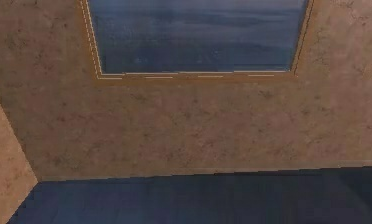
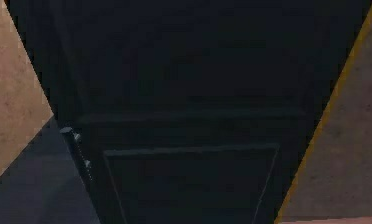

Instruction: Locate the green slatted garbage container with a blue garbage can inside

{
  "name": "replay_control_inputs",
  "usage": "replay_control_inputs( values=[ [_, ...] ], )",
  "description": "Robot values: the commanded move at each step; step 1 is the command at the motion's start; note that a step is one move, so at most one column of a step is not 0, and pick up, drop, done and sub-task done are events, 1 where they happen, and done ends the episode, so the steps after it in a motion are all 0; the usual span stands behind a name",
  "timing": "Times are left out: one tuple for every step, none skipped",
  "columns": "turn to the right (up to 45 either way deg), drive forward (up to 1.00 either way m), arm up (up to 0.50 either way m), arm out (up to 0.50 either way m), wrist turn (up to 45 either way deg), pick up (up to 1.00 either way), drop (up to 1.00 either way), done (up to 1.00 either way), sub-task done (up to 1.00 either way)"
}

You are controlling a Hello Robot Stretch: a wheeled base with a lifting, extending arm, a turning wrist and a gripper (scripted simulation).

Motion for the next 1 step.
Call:
replay_control_inputs(
  values=[
    [0.0, 0.55, 0.0, 0.0, 0.0, 0.0, 0.0, 0.0, 0.0]
  ],
)
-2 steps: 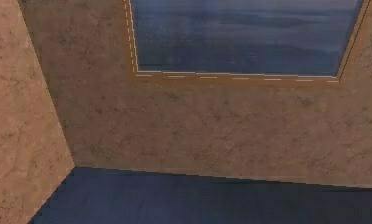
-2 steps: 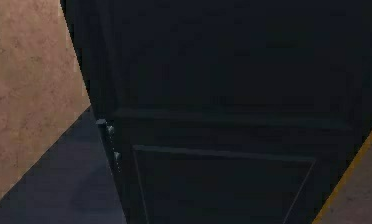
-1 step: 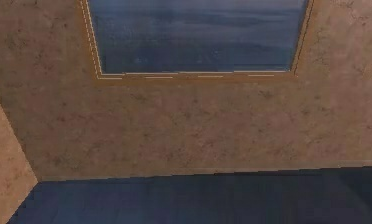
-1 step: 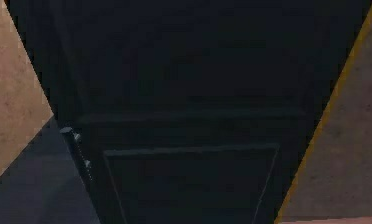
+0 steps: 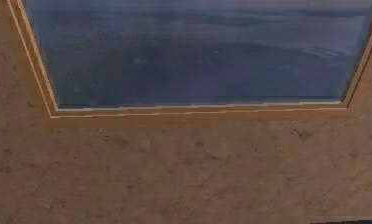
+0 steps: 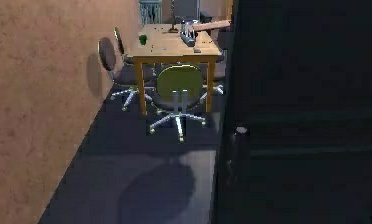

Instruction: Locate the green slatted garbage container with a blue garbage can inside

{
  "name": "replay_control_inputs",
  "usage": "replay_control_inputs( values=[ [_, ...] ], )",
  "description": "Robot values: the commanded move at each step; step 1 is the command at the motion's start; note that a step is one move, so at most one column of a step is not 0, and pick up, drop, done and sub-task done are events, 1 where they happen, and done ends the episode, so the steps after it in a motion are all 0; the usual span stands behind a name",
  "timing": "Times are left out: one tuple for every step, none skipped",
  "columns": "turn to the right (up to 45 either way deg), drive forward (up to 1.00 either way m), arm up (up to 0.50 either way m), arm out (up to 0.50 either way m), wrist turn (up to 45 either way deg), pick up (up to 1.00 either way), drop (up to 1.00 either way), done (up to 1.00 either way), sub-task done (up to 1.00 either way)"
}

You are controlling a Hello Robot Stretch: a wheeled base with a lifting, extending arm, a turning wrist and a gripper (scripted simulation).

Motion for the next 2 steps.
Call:
replay_control_inputs(
  values=[
    [42.0, 0.0, 0.0, 0.0, 0.0, 0.0, 0.0, 0.0, 0.0],
    [0.0, 0.05, 0.0, 0.0, 0.0, 0.0, 0.0, 0.0, 0.0]
  ],
)
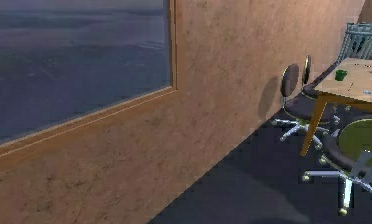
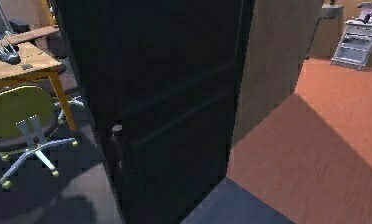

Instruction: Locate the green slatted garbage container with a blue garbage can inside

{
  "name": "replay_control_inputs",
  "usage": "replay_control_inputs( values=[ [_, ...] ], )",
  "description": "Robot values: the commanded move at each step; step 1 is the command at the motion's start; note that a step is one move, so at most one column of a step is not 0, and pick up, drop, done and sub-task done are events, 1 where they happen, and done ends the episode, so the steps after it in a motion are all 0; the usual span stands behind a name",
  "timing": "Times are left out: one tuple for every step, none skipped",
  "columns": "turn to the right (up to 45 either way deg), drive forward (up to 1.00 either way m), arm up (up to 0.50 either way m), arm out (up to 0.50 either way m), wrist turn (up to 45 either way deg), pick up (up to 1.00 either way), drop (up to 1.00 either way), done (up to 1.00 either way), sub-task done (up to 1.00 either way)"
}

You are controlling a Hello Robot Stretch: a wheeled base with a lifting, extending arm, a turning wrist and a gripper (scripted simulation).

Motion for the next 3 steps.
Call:
replay_control_inputs(
  values=[
    [-18.0, 0.0, 0.0, 0.0, 0.0, 0.0, 0.0, 0.0, 0.0],
    [0.0, 0.5, 0.0, 0.0, 0.0, 0.0, 0.0, 0.0, 0.0],
    [45.0, 0.0, 0.0, 0.0, 0.0, 0.0, 0.0, 0.0, 0.0]
  ],
)
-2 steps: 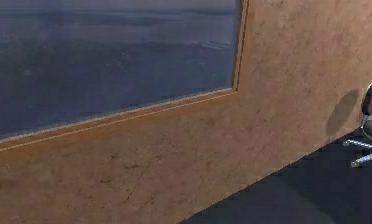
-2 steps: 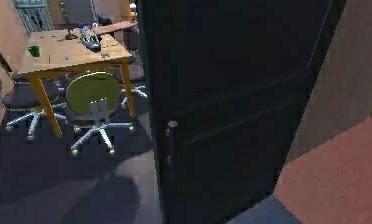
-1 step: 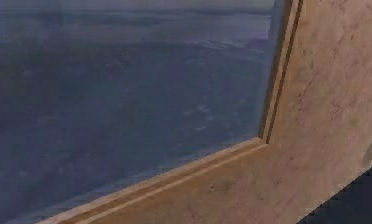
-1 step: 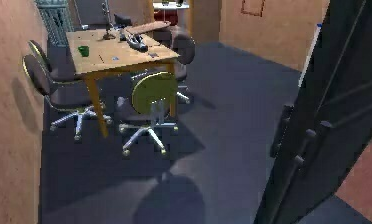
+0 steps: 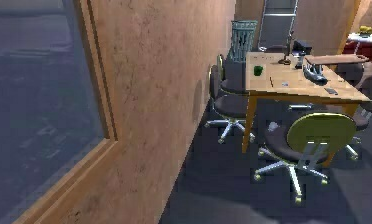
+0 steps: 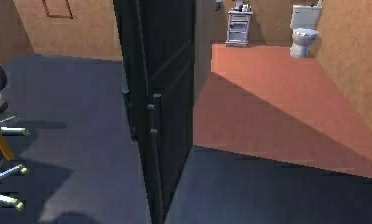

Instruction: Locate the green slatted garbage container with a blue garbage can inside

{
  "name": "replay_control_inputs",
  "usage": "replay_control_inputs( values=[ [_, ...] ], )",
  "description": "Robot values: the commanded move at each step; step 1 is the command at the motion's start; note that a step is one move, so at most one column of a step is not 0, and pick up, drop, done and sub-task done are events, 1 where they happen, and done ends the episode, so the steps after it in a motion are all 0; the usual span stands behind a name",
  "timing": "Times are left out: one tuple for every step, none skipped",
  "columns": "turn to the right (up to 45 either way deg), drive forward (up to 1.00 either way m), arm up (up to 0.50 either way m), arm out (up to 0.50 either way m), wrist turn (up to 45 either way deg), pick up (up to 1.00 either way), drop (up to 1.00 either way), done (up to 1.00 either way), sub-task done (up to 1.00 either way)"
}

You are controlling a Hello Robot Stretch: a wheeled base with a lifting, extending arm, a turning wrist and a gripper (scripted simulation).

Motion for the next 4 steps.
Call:
replay_control_inputs(
  values=[
    [30.0, 0.0, 0.0, 0.0, 0.0, 0.0, 0.0, 0.0, 0.0],
    [0.0, 0.65, 0.0, 0.0, 0.0, 0.0, 0.0, 0.0, 0.0],
    [39.0, 0.0, 0.0, 0.0, 0.0, 0.0, 0.0, 0.0, 0.0],
    [0.0, 0.45, 0.0, 0.0, 0.0, 0.0, 0.0, 0.0, 0.0]
  ],
)
